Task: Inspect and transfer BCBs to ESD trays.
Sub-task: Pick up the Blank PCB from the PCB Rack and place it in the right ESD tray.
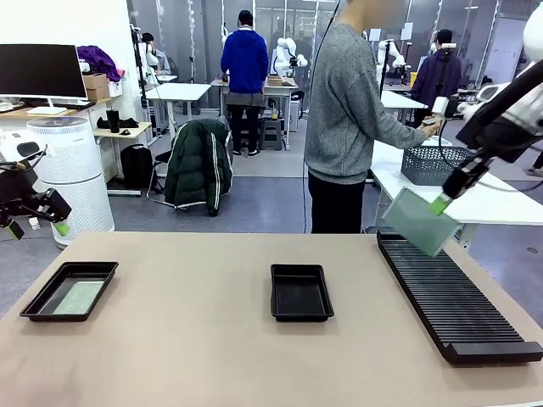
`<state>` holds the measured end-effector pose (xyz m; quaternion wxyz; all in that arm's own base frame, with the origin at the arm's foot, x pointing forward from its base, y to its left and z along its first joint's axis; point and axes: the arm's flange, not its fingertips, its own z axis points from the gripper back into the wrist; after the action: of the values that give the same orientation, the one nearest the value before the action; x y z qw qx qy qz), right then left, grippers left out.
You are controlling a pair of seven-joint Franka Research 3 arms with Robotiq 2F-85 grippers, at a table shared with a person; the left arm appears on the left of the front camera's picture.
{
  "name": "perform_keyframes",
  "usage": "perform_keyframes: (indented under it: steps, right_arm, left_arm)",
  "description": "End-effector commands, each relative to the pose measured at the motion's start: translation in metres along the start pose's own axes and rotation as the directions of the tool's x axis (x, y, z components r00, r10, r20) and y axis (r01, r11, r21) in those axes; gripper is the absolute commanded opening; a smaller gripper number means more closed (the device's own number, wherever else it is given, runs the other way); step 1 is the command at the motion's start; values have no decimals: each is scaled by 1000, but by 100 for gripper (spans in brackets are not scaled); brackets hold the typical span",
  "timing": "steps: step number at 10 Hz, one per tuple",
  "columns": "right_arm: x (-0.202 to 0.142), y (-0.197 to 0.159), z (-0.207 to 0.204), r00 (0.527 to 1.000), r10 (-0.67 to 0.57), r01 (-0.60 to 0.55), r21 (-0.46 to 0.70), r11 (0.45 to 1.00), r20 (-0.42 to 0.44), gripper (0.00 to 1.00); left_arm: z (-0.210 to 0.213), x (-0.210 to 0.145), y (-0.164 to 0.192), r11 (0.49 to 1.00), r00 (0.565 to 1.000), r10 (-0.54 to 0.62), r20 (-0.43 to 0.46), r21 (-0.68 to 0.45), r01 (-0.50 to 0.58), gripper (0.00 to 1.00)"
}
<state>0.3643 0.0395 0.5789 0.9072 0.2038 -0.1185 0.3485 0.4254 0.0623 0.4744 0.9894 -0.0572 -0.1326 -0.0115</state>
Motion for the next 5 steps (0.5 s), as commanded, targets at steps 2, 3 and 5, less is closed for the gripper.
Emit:
perform_keyframes:
  steps: [2, 3, 5]
  right_arm:
    - [9, 33, -61, 957, -245, 238, 65, 969, 157, 1]
    - [10, 42, -80, 929, -331, 319, 96, 943, 165, 1]
    - [12, 54, -108, 853, -493, 470, 158, 868, 173, 1]
  left_arm:
    - [-2, 0, 2, 1000, 1000, -1, 5, 8, 1, 100]
    - [-2, 0, 2, 1000, 1000, -1, 5, 8, 1, 100]
    - [-2, 0, 2, 1000, 1000, -1, 5, 8, 1, 100]
